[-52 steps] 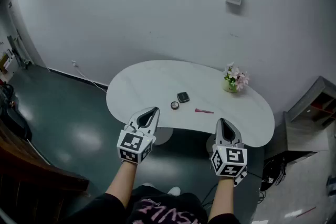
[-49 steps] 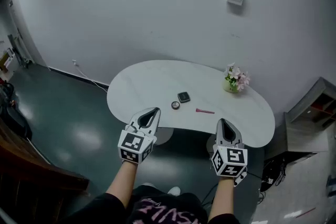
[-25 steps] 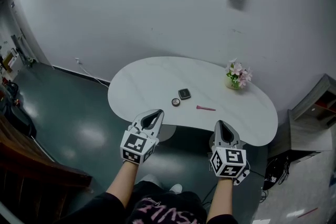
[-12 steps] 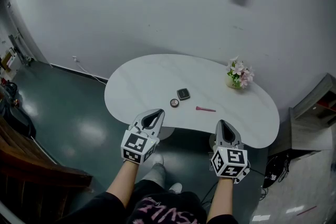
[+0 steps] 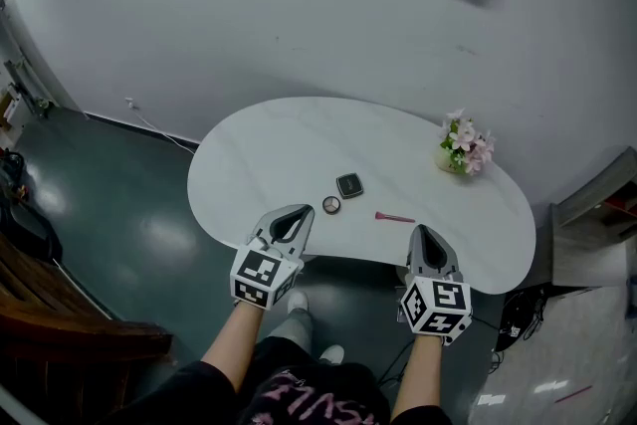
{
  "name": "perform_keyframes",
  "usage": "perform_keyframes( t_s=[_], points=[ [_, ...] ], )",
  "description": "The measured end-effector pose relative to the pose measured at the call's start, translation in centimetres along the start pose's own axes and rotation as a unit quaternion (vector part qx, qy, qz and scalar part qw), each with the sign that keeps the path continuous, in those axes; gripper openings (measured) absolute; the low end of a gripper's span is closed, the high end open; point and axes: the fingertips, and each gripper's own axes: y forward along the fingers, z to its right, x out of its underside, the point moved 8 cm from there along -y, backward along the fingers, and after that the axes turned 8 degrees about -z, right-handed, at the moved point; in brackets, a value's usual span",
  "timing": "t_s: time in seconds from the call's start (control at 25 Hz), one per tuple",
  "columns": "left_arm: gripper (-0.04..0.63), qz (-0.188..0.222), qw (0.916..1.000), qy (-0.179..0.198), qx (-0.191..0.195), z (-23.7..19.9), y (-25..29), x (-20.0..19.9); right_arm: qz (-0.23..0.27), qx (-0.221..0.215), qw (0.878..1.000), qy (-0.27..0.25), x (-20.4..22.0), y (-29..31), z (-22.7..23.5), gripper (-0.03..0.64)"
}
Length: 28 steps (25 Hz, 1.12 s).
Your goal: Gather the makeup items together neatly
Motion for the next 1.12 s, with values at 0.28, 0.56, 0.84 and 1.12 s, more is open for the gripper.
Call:
perform_keyframes(
  t_s=[0.28,0.56,0.84,1.12],
  points=[
    [0.012,-0.009,0.9994,-0.008,0.033,-4.4,4.1,-0.6,-0.015,0.022,1.0,0.005,-1.9,4.6,-0.7,0.063],
    [0.012,-0.016,0.9971,-0.001,0.074,-7.2,7.0,-0.9,-0.019,0.049,0.999,0.007,-3.2,7.6,-1.9,0.063],
    [0.012,-0.017,0.994,0.007,0.108,-8.7,8.6,-1.1,-0.026,0.073,0.997,0.011,-3.5,8.7,-2.8,0.063],
    [0.013,-0.026,0.9918,0.004,0.125,-8.8,9.5,0.2,-0.032,0.084,0.996,0.011,-3.0,9.0,-3.1,0.063]
  ],
)
